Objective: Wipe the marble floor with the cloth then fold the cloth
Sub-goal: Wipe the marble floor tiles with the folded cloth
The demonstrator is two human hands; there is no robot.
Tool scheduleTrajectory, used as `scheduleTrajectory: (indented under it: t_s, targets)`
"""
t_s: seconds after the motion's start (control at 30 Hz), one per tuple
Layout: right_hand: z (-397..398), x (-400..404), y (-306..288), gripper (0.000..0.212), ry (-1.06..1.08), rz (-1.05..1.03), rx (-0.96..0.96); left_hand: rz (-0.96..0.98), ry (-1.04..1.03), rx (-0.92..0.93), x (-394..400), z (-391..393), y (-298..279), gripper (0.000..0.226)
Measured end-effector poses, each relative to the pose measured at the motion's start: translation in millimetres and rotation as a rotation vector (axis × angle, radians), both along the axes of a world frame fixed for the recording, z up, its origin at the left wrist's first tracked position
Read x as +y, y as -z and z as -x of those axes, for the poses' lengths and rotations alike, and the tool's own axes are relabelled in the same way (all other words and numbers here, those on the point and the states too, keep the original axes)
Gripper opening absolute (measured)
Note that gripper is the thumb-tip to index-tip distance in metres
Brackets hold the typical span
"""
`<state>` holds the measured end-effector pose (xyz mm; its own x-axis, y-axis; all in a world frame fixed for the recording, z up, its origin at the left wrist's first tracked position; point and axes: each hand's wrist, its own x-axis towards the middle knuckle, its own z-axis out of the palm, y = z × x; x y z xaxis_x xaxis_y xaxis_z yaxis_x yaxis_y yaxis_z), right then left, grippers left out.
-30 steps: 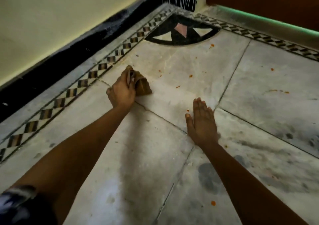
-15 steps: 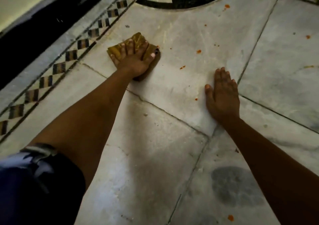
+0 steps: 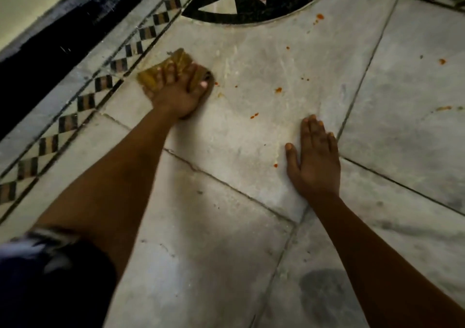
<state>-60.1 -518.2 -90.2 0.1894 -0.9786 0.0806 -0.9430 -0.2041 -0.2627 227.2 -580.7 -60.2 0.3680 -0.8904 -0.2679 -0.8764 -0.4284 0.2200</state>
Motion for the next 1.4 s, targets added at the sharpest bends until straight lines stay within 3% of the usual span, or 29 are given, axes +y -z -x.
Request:
scheduleTrajectory:
  t_s: [0.13,0.23,0.4,0.5,0.6,0.7,0.8,0.93,1.07,1.23,1.3,1.4]
  targets:
    - [-1,-1,0,0.070,-0.007,-0.002,-0.004,0.062,0.227,-0.003,11,59,4,0.062]
    - [-1,-1,-1,0.069,0.002,0.002,-0.005,0.118,0.308,-0.054,58,46,7,0.066]
    - [-1,-1,-1,0.069,0.008,-0.012,-0.009,0.045,0.067,-0.074,19,-11,6,0.069]
    - [-1,0,-1,0.069,0.006,-0.012,0.000,0.023,0.028,-0.063,-30,14,5,0.066]
    - [-2,-1,0,0.069,-0.003,-0.018,0.004,0.027,0.212,-0.058,-19,50,6,0.067]
    - [-2,-1,-1,0.068,0.002,-0.022,0.001,0.075,0.345,-0.055,49,35,8,0.067]
    - [-2,-1,-1,0.068,0.009,-0.022,0.003,0.028,0.160,-0.108,85,-17,8,0.067]
    - [-2,-1,1,0.068,0.010,-0.026,-0.002,0.001,-0.087,-0.072,22,-37,6,0.065]
    - [-1,-1,2,0.068,0.009,-0.019,0.009,0.038,-0.006,-0.058,-25,10,4,0.065]
    - [-2,-2,-2,0.068,0.012,-0.027,0.010,0.126,0.316,-0.040,62,37,9,0.064]
    - [-3,-2,-2,0.067,0.018,-0.030,0.000,0.122,0.254,-0.064,87,19,7,0.062]
    - [-2,-2,-1,0.066,0.021,-0.026,-0.009,0.111,0.000,-0.055,57,6,4,0.061]
